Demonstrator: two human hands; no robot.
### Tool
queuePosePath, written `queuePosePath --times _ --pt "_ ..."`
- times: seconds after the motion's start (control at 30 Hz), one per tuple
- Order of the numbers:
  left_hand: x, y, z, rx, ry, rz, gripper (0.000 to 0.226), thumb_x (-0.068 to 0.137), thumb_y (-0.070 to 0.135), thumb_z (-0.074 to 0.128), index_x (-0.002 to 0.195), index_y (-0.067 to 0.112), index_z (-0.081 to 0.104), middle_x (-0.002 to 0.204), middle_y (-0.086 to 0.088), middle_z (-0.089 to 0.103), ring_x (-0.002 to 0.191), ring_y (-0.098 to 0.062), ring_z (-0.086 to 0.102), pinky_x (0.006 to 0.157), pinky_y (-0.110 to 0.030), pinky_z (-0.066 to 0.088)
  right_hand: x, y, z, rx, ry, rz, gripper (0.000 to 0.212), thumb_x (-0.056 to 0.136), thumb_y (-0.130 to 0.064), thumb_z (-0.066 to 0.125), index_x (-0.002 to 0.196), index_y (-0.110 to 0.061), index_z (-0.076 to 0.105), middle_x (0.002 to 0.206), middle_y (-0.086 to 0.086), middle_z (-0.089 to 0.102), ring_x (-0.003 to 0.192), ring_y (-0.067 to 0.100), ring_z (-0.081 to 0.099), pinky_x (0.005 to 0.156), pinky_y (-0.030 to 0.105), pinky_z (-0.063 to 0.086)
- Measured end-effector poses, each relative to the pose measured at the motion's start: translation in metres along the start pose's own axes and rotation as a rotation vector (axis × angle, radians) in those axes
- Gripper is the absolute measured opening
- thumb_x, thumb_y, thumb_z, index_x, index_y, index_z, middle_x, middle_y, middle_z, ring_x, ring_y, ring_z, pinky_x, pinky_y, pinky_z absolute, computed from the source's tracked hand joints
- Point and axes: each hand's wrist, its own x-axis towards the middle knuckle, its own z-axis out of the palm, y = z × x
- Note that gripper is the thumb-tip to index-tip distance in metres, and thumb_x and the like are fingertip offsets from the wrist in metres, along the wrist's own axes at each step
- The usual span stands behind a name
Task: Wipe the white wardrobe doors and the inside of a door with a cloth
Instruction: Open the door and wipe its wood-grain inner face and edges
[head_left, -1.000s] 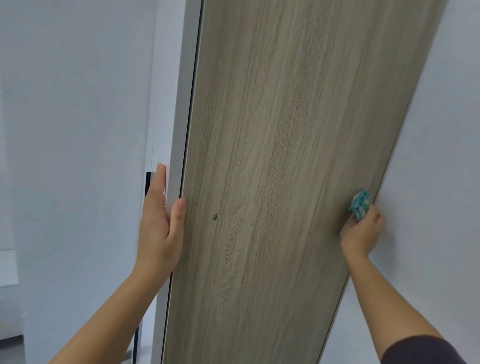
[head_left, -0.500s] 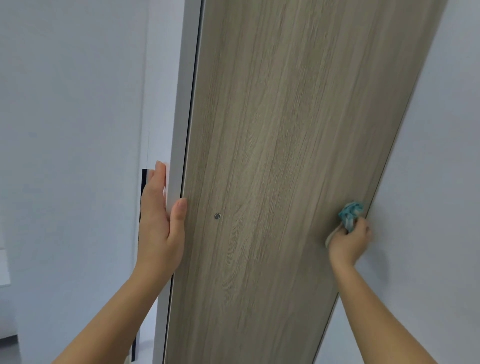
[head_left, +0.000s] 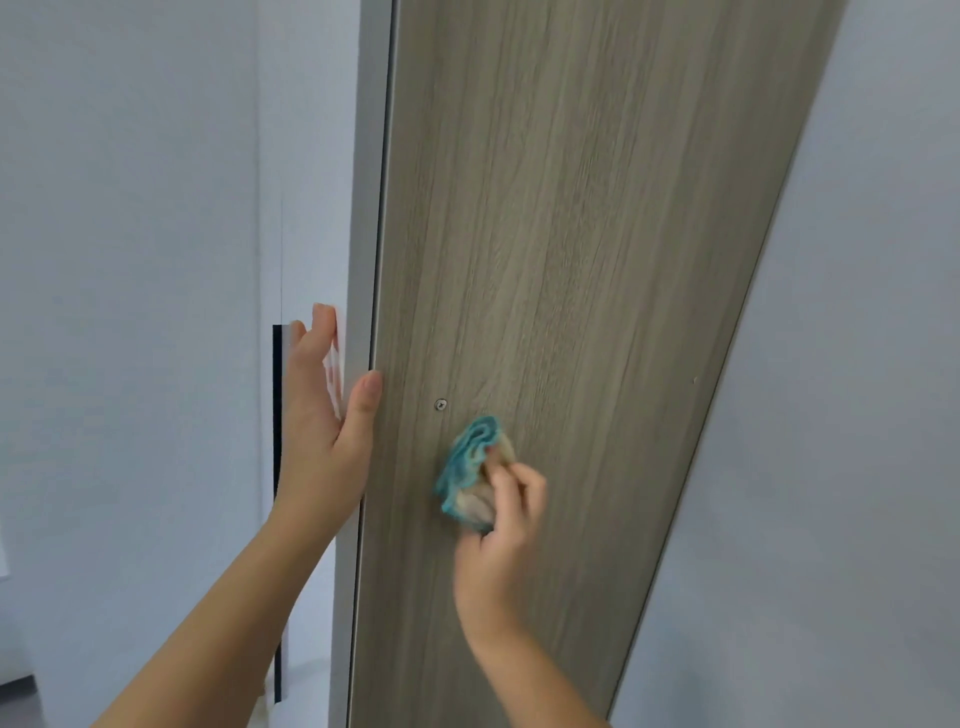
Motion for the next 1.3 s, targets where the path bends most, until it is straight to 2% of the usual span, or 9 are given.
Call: queuePosePath --times 0.2,0.3,0.4,0.5,0.6,0.77,0.97,1.07,1.3 --pt "0.002 -0.003 -0.008 0.072 -0.018 -0.023 0.052 0.099 0.034 0.048 0.146 0.038 0.024 0.15 0.033 0.02 0.147 0.004 0.005 0.118 -0.022 0.009 -0.041 -0.025 0.004 -0.059 -0.302 -0.243 0.053 0.082 -0.001 0.068 0.13 -0.02 0.056 0.115 -0.003 0.044 0.102 0.012 0.051 0.085 0.021 0.05" --pt "-0.003 -0.003 -0.005 0.049 -0.017 -0.048 0.057 0.101 0.029 0.044 0.152 0.029 0.021 0.155 0.028 0.018 0.148 0.003 0.006 0.12 -0.018 0.01 -0.037 -0.018 0.0 -0.091 -0.364 -0.334 0.065 0.078 0.0 0.075 0.136 -0.022 0.053 0.114 -0.003 0.045 0.097 0.015 0.053 0.082 0.021 0.05" --pt "-0.024 -0.005 0.001 -0.043 0.0 -0.114 0.06 0.101 0.022 0.039 0.155 0.02 0.014 0.161 0.014 0.015 0.147 0.003 0.01 0.114 -0.006 0.011 -0.023 -0.005 -0.009 -0.12 -0.363 -0.425 0.045 0.086 -0.007 0.067 0.128 -0.022 0.06 0.11 -0.003 0.047 0.094 0.015 0.053 0.079 0.021 0.049" --pt "-0.05 -0.017 0.006 -0.047 0.008 -0.164 0.059 0.103 0.028 0.037 0.155 0.022 0.01 0.162 0.012 0.012 0.146 0.006 0.011 0.116 -0.011 0.012 -0.004 0.023 -0.025 -0.116 -0.291 -0.227 0.067 0.075 0.005 0.065 0.126 -0.037 0.056 0.114 -0.006 0.045 0.102 0.005 0.048 0.086 0.016 0.046" --pt "-0.06 -0.03 0.007 0.009 0.017 -0.162 0.062 0.099 0.031 0.035 0.156 0.023 0.012 0.162 0.011 0.016 0.147 0.0 0.015 0.122 -0.028 0.018 0.029 0.068 -0.044 -0.146 -0.118 -0.104 0.06 0.064 0.021 0.062 0.118 -0.005 0.063 0.113 0.0 0.045 0.101 0.007 0.048 0.087 0.016 0.048" --pt "-0.06 -0.033 0.009 0.091 0.059 -0.133 0.062 0.098 0.033 0.034 0.156 0.018 0.016 0.161 0.006 0.021 0.147 -0.002 0.018 0.118 -0.017 0.018 0.086 0.118 -0.077 -0.285 0.0 0.028 0.047 0.064 0.027 0.058 0.108 0.01 0.06 0.105 0.019 0.052 0.09 0.007 0.046 0.082 0.003 0.035" --pt "-0.061 -0.039 0.009 0.15 0.08 -0.132 0.065 0.097 0.043 0.032 0.156 0.023 0.016 0.16 0.011 0.022 0.146 -0.001 0.019 0.118 -0.026 0.02 0.146 0.166 -0.106 -0.444 0.083 0.335 0.044 0.084 0.007 0.057 0.127 0.002 0.051 0.122 0.025 0.051 0.107 0.038 0.054 0.088 0.037 0.043" --pt "-0.061 -0.04 0.009 0.166 0.081 -0.13 0.063 0.097 0.042 0.032 0.156 0.025 0.015 0.16 0.012 0.022 0.145 0.002 0.019 0.118 -0.023 0.021 0.166 0.184 -0.114 -0.525 0.098 0.395 0.037 0.086 0.002 0.057 0.122 0.0 0.052 0.117 0.024 0.055 0.105 0.039 0.055 0.085 0.042 0.046" --pt "-0.061 -0.044 0.009 0.165 0.075 -0.137 0.064 0.097 0.048 0.032 0.156 0.029 0.015 0.159 0.015 0.023 0.146 -0.005 0.022 0.119 -0.044 0.025 0.193 0.205 -0.123 -0.596 0.087 0.576 0.035 0.082 0.005 0.056 0.116 0.0 0.05 0.117 0.026 0.053 0.105 0.042 0.054 0.085 0.047 0.047"
